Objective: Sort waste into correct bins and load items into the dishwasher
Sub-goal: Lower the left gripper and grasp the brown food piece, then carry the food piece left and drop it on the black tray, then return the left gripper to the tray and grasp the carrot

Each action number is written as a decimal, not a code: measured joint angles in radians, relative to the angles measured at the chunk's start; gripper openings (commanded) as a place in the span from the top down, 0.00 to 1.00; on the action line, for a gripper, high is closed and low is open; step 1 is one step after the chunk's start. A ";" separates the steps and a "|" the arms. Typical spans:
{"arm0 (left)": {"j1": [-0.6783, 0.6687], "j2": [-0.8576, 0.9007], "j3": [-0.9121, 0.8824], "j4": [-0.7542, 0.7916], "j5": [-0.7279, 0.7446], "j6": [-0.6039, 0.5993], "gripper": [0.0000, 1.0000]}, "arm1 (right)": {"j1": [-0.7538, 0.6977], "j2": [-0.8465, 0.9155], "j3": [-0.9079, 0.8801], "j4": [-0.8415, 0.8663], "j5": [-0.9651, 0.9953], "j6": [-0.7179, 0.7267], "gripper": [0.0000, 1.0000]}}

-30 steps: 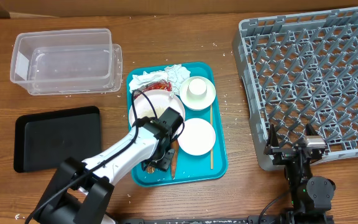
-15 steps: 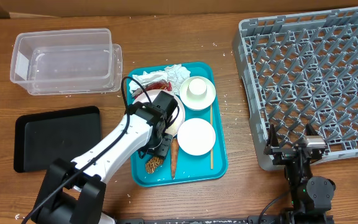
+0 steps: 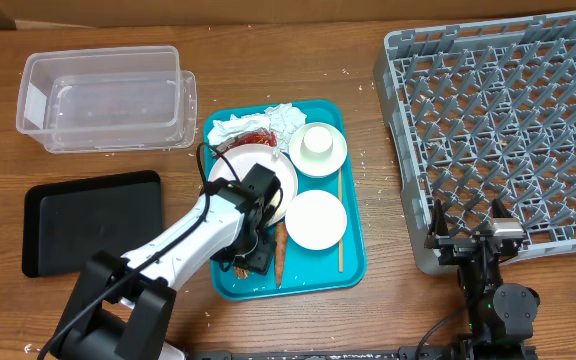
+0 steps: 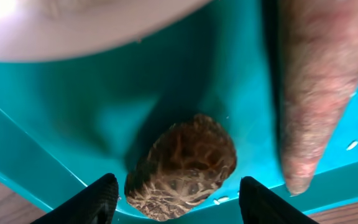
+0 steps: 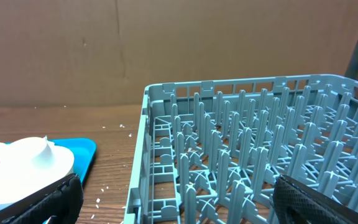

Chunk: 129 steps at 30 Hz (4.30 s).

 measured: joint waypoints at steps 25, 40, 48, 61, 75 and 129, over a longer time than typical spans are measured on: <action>-0.002 -0.001 -0.058 0.117 -0.028 0.003 0.01 | 0.000 0.000 0.000 0.000 0.000 0.000 0.00; -0.002 -0.003 -0.057 0.134 -0.016 0.014 0.28 | 0.000 0.000 0.000 0.000 0.000 0.000 0.00; -0.002 -0.003 -0.058 0.106 -0.003 0.010 0.34 | 0.000 0.000 0.000 0.000 0.000 0.000 0.00; -0.002 -0.003 -0.058 0.112 0.003 0.006 0.53 | 0.000 0.000 0.000 0.000 0.000 0.000 0.00; -0.002 -0.001 -0.008 0.027 0.018 -0.020 0.69 | 0.000 0.000 0.000 0.000 0.000 0.000 0.00; 0.797 0.002 0.367 -0.187 0.285 0.066 0.46 | 0.000 0.000 0.000 0.000 0.000 0.000 0.00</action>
